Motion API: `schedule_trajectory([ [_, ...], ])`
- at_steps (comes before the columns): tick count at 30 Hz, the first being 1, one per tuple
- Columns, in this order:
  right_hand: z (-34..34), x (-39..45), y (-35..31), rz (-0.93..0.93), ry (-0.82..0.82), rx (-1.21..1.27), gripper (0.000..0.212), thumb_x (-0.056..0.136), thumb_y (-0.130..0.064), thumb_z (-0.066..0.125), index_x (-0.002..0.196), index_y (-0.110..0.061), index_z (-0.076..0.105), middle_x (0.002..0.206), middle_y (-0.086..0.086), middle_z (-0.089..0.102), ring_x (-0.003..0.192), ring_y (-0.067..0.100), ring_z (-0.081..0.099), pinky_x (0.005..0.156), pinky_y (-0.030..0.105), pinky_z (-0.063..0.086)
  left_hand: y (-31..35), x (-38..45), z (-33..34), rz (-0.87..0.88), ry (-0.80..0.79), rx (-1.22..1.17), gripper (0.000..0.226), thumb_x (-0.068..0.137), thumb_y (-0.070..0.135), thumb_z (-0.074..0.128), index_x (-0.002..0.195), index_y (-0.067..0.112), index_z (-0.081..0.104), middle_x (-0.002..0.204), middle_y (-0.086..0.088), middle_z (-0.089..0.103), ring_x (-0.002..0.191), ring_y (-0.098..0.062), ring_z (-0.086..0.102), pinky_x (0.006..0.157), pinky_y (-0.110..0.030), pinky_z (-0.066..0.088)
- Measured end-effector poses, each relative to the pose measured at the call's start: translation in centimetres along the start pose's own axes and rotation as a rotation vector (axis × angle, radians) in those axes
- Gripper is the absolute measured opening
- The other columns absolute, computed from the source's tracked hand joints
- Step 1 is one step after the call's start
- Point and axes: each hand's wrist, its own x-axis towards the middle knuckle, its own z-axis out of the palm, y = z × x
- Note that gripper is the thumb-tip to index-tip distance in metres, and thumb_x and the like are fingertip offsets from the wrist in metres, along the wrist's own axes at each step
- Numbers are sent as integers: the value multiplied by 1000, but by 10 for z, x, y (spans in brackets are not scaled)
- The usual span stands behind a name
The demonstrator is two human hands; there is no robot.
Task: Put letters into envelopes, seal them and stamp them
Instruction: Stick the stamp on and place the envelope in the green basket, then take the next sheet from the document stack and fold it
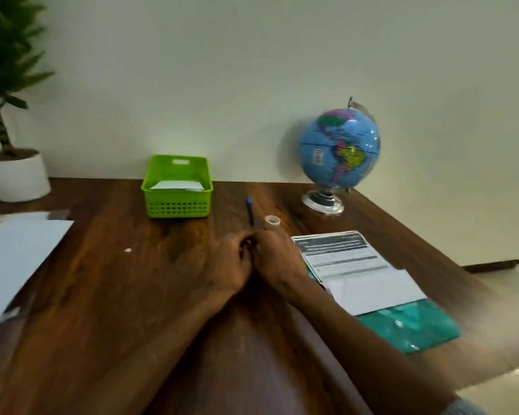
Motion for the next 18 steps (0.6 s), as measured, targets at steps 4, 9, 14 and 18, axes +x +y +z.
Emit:
schedule_trajectory([
  [4,-33,-49,58,265,216,87,16,91,-25,71,99,-11,74,104,11,72,98,29,66,79,32,47,53,-22,46,52,-116,-37,30,96,27,59,121,16,71,119,-9,72,107,-25,67,97,-36,51],
  [9,-83,-89,155,687,117,5,45,90,-45,75,121,-12,69,128,15,67,120,36,59,102,50,50,96,-40,94,-28,-288,145,65,93,65,49,141,20,52,145,-5,54,128,-23,52,109,-39,44],
  [14,-99,-115,209,769,42,-27,59,87,-58,73,119,-10,63,126,15,63,119,36,57,104,51,46,109,-42,105,-69,-333,252,85,83,82,46,144,24,47,149,-9,44,132,-26,43,111,-40,38],
  [18,-98,-112,218,734,81,6,42,96,-54,64,98,-11,66,108,14,69,102,35,64,97,51,51,109,-45,107,-19,-408,280,98,64,92,57,140,30,48,145,-7,41,127,-22,42,104,-34,40],
])
